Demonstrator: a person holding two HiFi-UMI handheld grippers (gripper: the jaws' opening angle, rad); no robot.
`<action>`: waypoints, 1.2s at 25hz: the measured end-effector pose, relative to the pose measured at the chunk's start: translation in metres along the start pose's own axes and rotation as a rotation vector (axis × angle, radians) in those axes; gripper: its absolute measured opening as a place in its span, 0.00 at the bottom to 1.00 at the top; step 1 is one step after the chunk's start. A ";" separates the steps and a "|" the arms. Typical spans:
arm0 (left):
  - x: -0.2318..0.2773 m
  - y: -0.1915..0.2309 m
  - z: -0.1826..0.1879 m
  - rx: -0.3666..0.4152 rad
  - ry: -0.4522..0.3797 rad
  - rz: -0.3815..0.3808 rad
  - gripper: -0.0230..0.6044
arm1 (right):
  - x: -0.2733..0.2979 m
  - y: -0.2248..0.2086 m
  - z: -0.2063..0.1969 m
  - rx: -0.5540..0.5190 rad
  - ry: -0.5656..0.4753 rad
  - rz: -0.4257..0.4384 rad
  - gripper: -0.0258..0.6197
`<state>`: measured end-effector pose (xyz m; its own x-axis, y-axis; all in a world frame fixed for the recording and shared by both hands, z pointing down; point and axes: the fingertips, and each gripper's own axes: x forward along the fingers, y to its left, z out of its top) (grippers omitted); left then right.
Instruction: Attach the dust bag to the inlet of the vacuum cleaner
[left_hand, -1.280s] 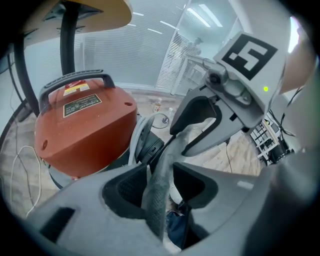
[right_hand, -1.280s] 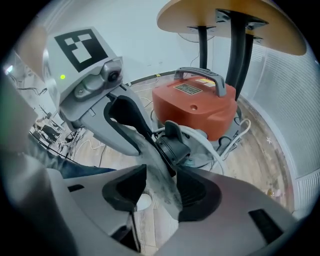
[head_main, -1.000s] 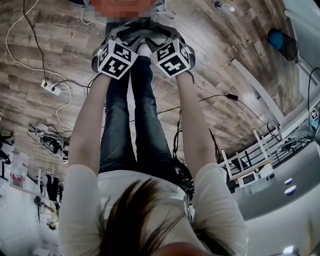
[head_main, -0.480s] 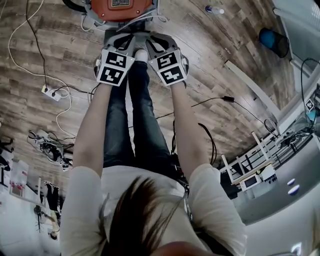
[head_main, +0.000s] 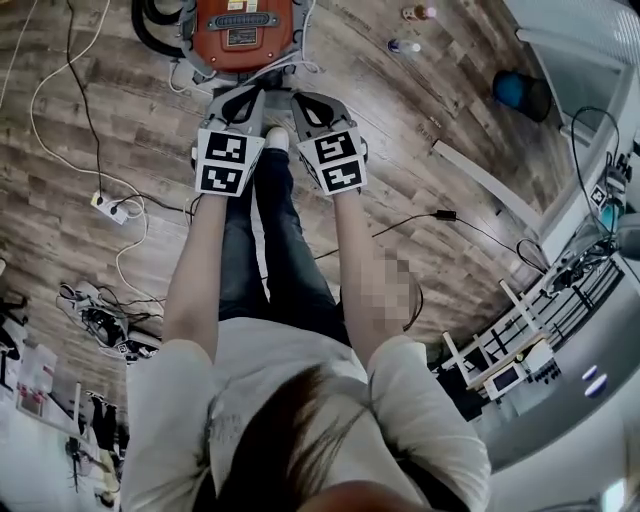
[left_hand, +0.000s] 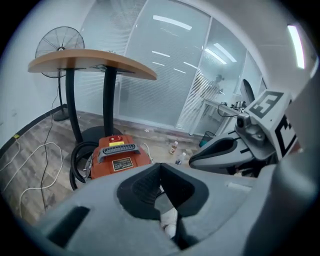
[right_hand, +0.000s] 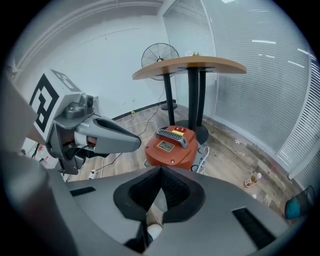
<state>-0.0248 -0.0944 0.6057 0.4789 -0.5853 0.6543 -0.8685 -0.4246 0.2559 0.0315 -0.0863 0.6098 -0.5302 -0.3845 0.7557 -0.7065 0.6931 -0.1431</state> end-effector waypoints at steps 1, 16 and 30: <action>-0.004 -0.001 0.007 0.003 -0.012 0.005 0.06 | -0.006 0.000 0.007 -0.002 -0.010 -0.009 0.04; -0.080 -0.020 0.119 -0.031 -0.173 0.044 0.06 | -0.116 0.001 0.108 -0.010 -0.190 -0.113 0.04; -0.149 -0.036 0.173 -0.013 -0.274 0.058 0.06 | -0.197 0.015 0.161 -0.040 -0.299 -0.145 0.04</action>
<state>-0.0426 -0.1116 0.3759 0.4434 -0.7741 0.4518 -0.8962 -0.3769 0.2339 0.0496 -0.0988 0.3561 -0.5434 -0.6389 0.5445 -0.7690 0.6390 -0.0177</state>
